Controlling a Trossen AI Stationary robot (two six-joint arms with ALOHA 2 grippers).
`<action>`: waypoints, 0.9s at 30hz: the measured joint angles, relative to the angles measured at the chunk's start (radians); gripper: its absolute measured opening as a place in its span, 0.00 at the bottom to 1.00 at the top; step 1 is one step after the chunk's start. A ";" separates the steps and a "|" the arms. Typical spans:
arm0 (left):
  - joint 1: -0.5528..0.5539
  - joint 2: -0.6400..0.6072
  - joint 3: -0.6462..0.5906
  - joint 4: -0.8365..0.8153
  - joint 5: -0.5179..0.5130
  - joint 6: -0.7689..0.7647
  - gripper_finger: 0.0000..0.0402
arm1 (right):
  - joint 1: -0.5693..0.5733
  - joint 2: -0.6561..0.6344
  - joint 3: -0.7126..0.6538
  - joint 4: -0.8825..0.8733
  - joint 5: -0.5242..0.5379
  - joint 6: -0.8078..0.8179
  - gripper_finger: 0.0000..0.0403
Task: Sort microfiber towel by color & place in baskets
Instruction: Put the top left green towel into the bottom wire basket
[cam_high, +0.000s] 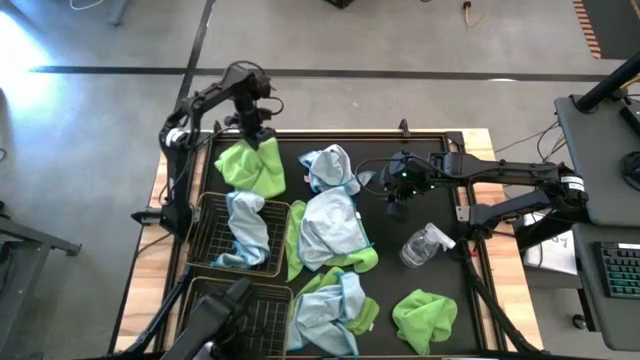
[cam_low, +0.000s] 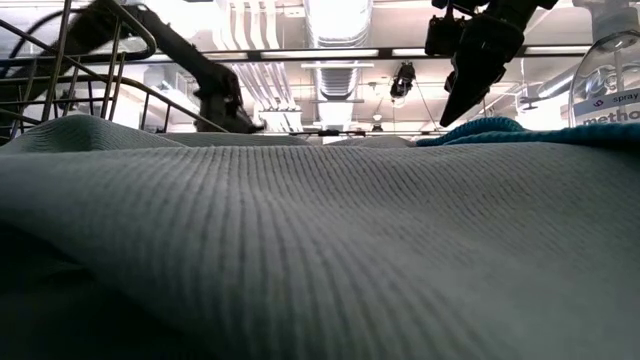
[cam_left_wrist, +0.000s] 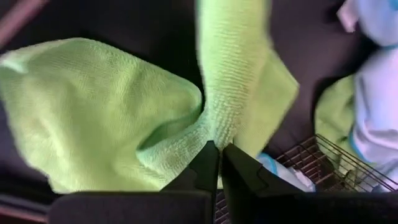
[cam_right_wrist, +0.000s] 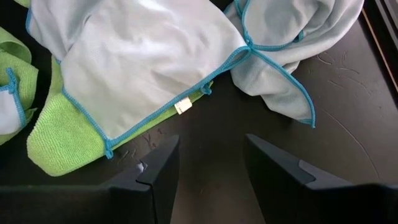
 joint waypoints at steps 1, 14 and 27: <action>-0.001 -0.026 0.000 0.001 0.000 0.000 0.00 | 0.000 0.000 0.000 0.000 0.000 0.000 0.42; -0.029 -0.376 0.000 -0.001 0.000 -0.038 0.00 | 0.000 0.000 0.000 -0.001 0.000 0.018 0.42; -0.153 -0.632 0.000 0.004 0.018 -0.045 0.00 | 0.000 0.000 0.000 -0.001 0.000 0.029 0.42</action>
